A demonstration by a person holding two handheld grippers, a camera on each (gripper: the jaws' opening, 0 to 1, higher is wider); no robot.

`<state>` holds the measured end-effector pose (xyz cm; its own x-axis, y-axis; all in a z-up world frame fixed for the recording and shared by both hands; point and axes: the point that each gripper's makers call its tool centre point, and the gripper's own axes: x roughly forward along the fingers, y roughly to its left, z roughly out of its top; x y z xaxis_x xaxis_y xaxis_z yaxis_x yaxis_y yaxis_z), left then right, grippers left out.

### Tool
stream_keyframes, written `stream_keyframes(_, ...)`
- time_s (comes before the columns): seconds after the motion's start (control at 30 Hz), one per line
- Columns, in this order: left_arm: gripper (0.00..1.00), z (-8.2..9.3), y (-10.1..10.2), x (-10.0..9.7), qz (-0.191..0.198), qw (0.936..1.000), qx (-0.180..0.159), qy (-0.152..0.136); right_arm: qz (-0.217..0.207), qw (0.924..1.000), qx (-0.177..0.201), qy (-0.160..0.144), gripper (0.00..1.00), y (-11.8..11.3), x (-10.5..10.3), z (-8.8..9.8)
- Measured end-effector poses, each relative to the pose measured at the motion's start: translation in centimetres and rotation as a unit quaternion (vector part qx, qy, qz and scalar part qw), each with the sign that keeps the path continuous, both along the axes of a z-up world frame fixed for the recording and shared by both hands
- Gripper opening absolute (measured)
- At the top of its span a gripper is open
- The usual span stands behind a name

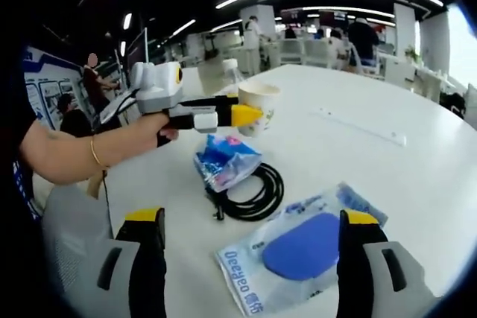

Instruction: Arrange the tabletop items into an orderly group along one side of the table until the central work area is clear of visible clutter.

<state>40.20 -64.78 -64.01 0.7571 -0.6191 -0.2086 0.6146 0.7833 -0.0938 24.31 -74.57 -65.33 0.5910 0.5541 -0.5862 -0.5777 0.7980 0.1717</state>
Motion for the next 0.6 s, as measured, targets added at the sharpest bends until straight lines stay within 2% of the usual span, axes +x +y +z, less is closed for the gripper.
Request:
stream_keyframes(0.13,0.38,-0.3,0.0,1.0,0.011,0.9999,-0.006,-0.003,-0.005,1.0000,0.001,0.004,0.95,-0.1,0.1,-0.5)
stream_keyframes(0.6,0.38,-2.7,0.3,3.6,0.066,0.9977,0.013,0.001,-0.020,0.9997,0.005,0.014,0.94,-0.8,0.1,-1.7)
